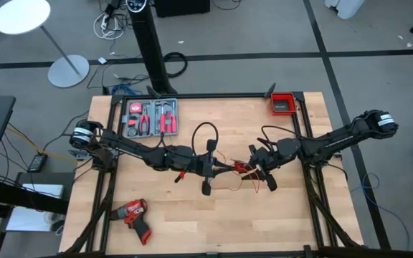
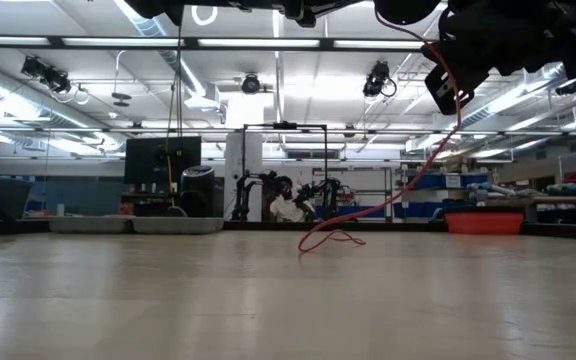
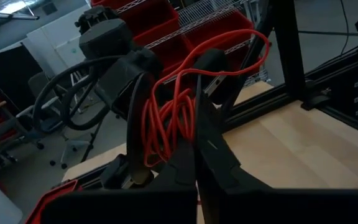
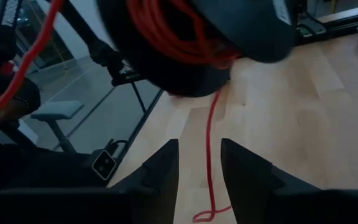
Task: Coil cords
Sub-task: Coil the red wire on the black spool
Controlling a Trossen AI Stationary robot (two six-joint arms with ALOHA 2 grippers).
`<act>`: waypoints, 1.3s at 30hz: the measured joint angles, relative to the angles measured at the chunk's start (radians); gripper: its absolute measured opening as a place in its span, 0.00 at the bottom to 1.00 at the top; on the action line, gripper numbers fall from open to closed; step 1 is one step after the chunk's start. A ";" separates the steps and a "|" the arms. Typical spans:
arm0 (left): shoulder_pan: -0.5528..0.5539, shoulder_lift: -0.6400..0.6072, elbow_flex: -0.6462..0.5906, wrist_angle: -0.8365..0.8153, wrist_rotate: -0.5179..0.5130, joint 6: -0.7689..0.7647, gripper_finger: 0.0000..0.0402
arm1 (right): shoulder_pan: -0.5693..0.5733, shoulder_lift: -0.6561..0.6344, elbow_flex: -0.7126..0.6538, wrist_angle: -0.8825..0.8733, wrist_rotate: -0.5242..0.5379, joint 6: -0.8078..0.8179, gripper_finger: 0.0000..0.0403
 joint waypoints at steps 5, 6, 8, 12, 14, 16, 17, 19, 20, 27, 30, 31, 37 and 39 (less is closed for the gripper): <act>0.000 0.000 0.000 0.003 -0.017 0.020 0.00 | 0.000 0.015 0.000 -0.005 0.027 0.009 0.29; 0.000 0.000 0.000 0.003 -0.018 0.020 0.00 | 0.002 0.022 0.000 -0.005 0.028 0.012 0.29; 0.000 0.000 0.000 0.003 -0.020 0.021 0.00 | 0.007 0.040 0.000 -0.001 0.036 0.014 0.29; 0.000 0.000 0.000 0.004 -0.021 0.019 0.00 | 0.014 0.069 0.000 0.014 0.052 0.007 0.28; 0.000 0.000 0.000 0.004 -0.021 0.019 0.00 | 0.014 0.069 0.000 0.021 0.053 -0.002 0.26; 0.000 0.000 0.000 0.004 -0.021 0.016 0.00 | 0.014 0.069 0.000 0.019 0.053 -0.016 0.22; 0.000 0.000 0.000 0.004 -0.021 0.015 0.00 | 0.014 0.069 0.000 0.019 0.053 -0.021 0.19; -0.002 0.000 0.000 0.005 -0.021 0.009 0.00 | 0.014 0.069 0.000 0.019 0.051 -0.037 0.11; -0.003 0.000 0.000 0.009 -0.020 0.003 0.00 | 0.014 0.069 0.000 0.018 0.048 -0.046 0.07; -0.017 0.000 0.001 0.129 0.069 -0.038 0.00 | 0.010 0.069 0.000 -0.014 0.066 -0.056 0.02; -0.023 0.000 0.001 0.136 0.084 -0.045 0.00 | 0.004 0.069 0.000 -0.024 0.117 -0.074 0.01; -0.024 0.000 0.001 0.134 0.085 -0.050 0.00 | -0.004 0.069 0.000 -0.028 0.130 -0.082 0.01; -0.038 0.000 0.001 0.147 0.136 -0.099 0.00 | -0.075 0.069 0.000 -0.148 0.181 -0.103 0.01; -0.047 0.000 0.001 0.142 0.138 -0.099 0.00 | -0.083 0.069 0.000 -0.212 0.181 -0.091 0.01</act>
